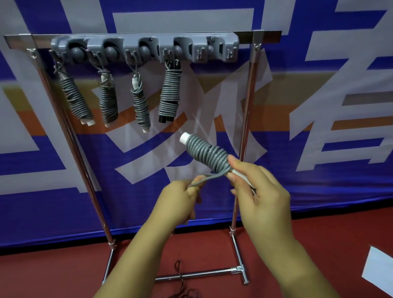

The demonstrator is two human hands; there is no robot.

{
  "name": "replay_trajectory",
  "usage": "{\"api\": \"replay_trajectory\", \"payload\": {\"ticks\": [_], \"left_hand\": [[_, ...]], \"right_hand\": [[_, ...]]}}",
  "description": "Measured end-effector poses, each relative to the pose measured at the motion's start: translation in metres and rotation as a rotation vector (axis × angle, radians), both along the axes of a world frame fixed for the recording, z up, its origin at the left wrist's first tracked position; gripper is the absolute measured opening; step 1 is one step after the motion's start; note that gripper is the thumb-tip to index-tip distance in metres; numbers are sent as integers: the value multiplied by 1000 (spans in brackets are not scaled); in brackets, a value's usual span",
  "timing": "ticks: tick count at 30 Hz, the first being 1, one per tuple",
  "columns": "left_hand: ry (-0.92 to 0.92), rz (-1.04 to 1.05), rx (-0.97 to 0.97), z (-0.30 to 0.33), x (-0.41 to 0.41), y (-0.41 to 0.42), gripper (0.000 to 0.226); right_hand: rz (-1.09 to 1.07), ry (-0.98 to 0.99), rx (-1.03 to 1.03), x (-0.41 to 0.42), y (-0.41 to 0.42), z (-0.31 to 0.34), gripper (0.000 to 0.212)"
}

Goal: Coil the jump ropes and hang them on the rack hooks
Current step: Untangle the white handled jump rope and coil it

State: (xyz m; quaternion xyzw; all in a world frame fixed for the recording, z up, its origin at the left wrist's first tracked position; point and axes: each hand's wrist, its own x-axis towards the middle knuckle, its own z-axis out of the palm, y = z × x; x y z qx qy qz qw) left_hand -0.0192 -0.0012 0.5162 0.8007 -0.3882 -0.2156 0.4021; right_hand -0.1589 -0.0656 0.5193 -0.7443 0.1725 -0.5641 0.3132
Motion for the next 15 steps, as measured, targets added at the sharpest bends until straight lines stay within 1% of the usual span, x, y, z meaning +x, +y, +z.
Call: {"api": "replay_trajectory", "payload": {"ticks": [2, 3, 5, 6, 9, 10, 12, 15], "left_hand": [[292, -89, -69, -5, 0, 3, 49], [452, -129, -135, -8, 1, 5, 46], [735, -187, -281, -14, 7, 8, 35], [820, -213, -334, -16, 11, 10, 29], [924, -282, -408, -26, 20, 14, 18], [944, -300, -415, -30, 22, 15, 20], [991, -303, -417, -37, 26, 17, 33], [1022, -297, -416, -45, 32, 19, 41]], "right_hand": [[-14, -17, 35, 0, -5, 0, 35], [-24, -24, 64, 0, -9, 1, 36], [-35, -24, 146, 0, -19, 2, 38], [-35, -23, 198, 0, -25, 3, 39], [-27, -39, 346, 0, -39, 4, 36], [-24, -54, 375, 0, -42, 5, 34], [-18, -85, 406, -1, -47, 8, 33], [-16, -79, 414, 0, -52, 10, 33]]}}
